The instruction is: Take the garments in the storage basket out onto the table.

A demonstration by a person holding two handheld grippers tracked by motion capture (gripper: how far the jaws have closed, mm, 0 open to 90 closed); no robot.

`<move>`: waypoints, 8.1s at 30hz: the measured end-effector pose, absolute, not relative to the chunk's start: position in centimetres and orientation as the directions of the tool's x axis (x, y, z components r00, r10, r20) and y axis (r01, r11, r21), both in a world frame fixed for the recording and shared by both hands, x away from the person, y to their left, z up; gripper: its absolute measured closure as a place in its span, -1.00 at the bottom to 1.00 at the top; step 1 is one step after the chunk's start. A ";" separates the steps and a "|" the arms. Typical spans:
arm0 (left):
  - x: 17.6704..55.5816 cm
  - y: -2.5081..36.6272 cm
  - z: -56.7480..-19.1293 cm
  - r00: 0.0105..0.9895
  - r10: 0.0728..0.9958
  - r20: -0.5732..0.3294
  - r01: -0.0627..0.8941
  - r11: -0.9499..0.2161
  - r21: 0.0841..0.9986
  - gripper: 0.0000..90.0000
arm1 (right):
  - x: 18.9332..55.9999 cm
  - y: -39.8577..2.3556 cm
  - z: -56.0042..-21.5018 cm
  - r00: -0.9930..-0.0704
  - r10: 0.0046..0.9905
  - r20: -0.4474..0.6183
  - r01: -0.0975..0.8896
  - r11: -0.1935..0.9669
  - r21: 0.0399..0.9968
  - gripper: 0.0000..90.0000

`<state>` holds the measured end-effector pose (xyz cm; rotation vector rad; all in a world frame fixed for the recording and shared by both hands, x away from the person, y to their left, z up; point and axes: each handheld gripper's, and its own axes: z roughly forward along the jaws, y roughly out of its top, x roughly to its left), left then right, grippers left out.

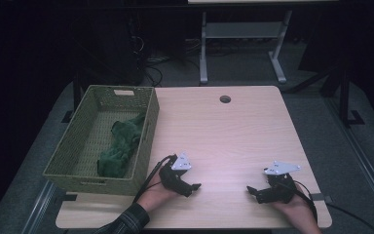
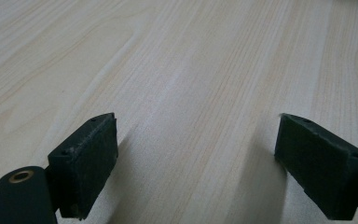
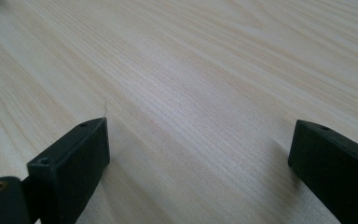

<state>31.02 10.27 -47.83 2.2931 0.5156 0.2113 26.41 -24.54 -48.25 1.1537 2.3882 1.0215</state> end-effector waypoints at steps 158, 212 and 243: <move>35.6 23.0 -32.7 0.813 0.581 -0.031 0.356 -0.455 0.816 -0.58 | 26.6 -24.4 -48.2 -0.645 0.764 0.035 0.558 0.439 0.704 -0.93; 38.1 31.5 -37.9 0.660 0.751 -0.006 0.532 -0.461 0.710 -0.19 | 26.6 -24.4 -48.3 -0.645 0.764 0.035 0.558 0.438 0.705 -0.93; 39.2 31.9 -41.0 0.615 0.780 -0.117 0.696 -0.467 0.545 0.47 | 26.6 -24.4 -48.3 -0.645 0.764 0.035 0.558 0.439 0.705 -0.93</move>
